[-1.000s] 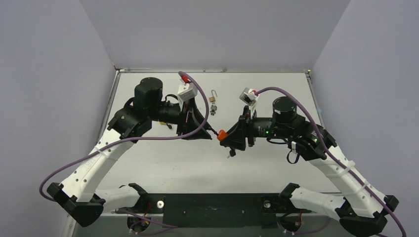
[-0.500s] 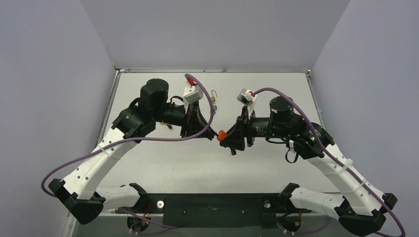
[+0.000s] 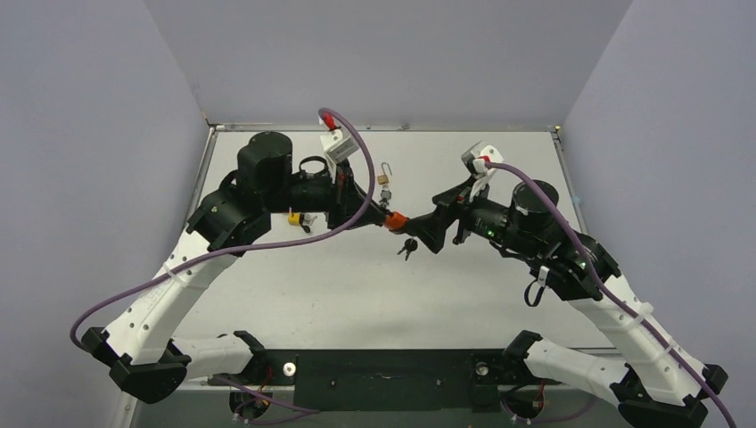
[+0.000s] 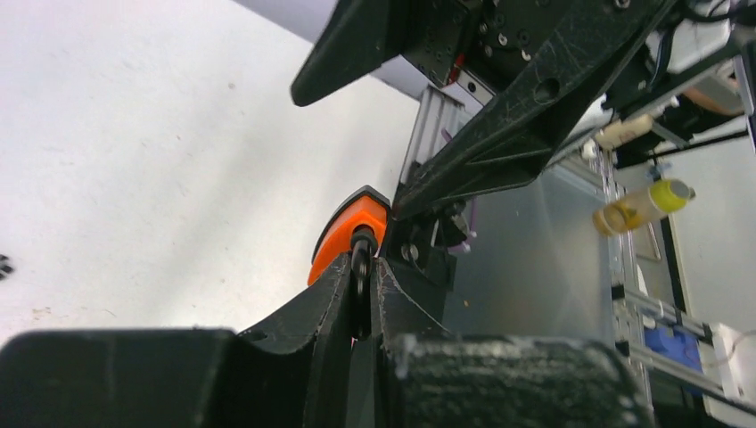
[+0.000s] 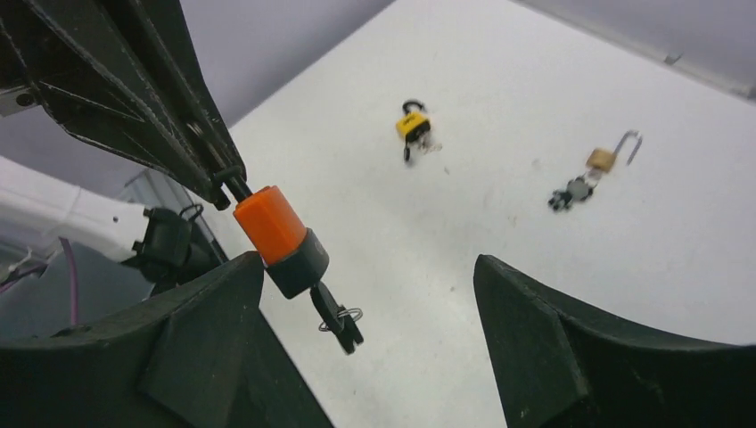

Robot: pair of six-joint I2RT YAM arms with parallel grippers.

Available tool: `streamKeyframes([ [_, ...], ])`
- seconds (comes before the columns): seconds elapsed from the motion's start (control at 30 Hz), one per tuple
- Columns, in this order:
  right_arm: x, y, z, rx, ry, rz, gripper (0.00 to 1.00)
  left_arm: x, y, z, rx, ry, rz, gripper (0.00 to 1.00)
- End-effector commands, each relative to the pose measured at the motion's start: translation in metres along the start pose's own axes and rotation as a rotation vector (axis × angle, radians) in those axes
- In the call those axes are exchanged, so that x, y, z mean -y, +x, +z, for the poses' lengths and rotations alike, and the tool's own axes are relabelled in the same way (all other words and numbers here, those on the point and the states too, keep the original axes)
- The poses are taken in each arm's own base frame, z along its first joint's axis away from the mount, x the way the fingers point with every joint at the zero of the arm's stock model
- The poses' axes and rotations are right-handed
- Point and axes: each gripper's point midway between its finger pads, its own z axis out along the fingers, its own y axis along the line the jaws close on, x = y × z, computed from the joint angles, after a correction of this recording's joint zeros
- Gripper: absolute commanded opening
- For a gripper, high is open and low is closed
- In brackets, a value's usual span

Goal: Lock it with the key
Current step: Pick up the lock from the center of the board.

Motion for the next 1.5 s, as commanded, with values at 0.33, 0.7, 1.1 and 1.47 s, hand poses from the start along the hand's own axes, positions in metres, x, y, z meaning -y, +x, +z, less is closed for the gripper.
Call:
streamKeyframes([
  [0.33,-0.059,-0.121,-0.003,0.417,-0.268,-0.17,0.69,0.048,-0.125,-0.054,0.383,-0.094,-0.049,0.0],
  [0.7,-0.095,-0.139,-0.01,0.463,-0.484,-0.138,0.47,0.071,-0.137,-0.068,0.425,-0.038,-0.035,0.0],
  [1.1,-0.107,-0.131,-0.023,0.48,-0.61,-0.044,0.4,0.078,-0.137,-0.071,0.456,-0.004,-0.028,0.0],
  [1.47,-0.111,-0.129,-0.027,0.498,-0.654,0.001,0.39,0.077,-0.135,-0.072,0.463,-0.002,-0.029,0.0],
])
